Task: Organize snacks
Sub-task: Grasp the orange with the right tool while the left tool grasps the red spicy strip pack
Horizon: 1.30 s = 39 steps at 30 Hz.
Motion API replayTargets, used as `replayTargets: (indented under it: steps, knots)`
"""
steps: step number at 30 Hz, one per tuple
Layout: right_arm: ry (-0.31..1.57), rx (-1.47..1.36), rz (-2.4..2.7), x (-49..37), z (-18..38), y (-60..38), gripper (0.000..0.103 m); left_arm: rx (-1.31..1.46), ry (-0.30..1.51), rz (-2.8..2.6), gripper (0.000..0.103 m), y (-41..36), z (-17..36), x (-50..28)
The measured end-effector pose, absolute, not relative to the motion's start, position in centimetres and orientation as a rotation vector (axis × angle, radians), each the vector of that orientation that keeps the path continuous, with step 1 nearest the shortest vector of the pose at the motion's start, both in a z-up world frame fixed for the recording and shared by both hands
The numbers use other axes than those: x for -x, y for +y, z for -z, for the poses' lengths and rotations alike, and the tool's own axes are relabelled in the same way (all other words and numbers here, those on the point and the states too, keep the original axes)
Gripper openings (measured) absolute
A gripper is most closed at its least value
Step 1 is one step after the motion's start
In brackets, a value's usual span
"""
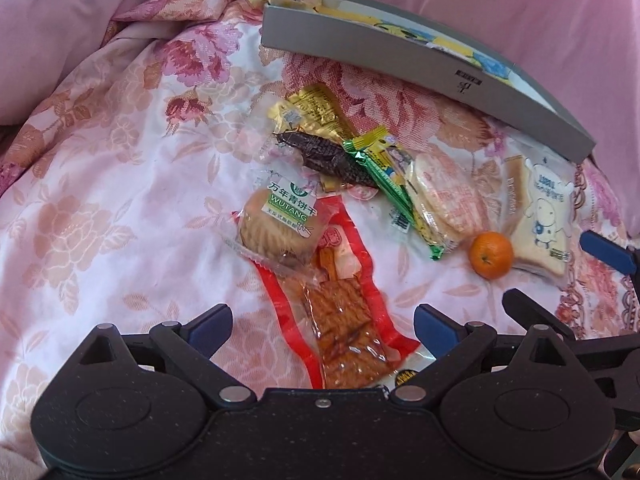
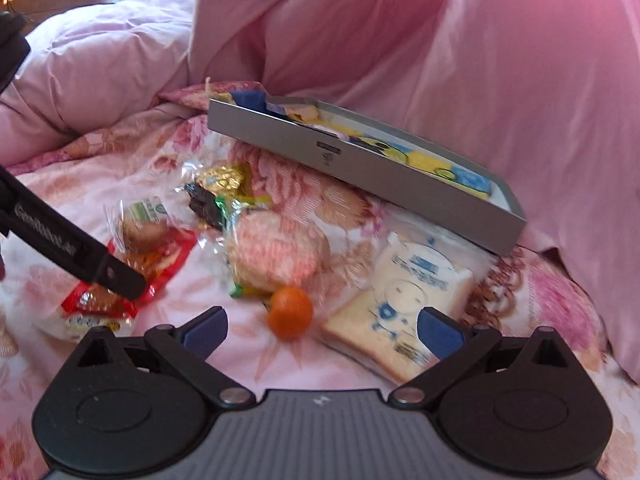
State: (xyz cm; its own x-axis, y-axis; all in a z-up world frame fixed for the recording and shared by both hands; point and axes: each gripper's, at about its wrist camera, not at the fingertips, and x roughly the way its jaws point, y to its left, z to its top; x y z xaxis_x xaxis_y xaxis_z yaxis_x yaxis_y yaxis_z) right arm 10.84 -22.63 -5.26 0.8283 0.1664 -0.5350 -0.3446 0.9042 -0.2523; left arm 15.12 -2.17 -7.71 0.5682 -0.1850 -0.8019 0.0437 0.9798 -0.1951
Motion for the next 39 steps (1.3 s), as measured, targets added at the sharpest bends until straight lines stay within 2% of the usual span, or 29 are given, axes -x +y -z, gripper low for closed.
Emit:
replayTargets:
  steps: [9,19,28,39]
  knots:
    - [0.556,0.339,-0.351,-12.7,6.9,-21.5,0.102,0.073,0.973,0.128,0.096,-3.0,8.4,-16.0]
    - [0.583,0.373,-0.372,-13.3,7.9,-21.0,0.086,0.021,0.973,0.108,0.085,-3.2,8.4,-16.2]
    - [0.567,0.412,-0.39,-13.1,8.1,-20.2,0.073,0.019,0.962,0.102,0.069,-3.2,8.1,-16.0]
    - [0.611,0.341,-0.42,-13.6,8.3,-20.6,0.06,0.041,0.956,0.105,0.066,-3.1,7.9,-15.8]
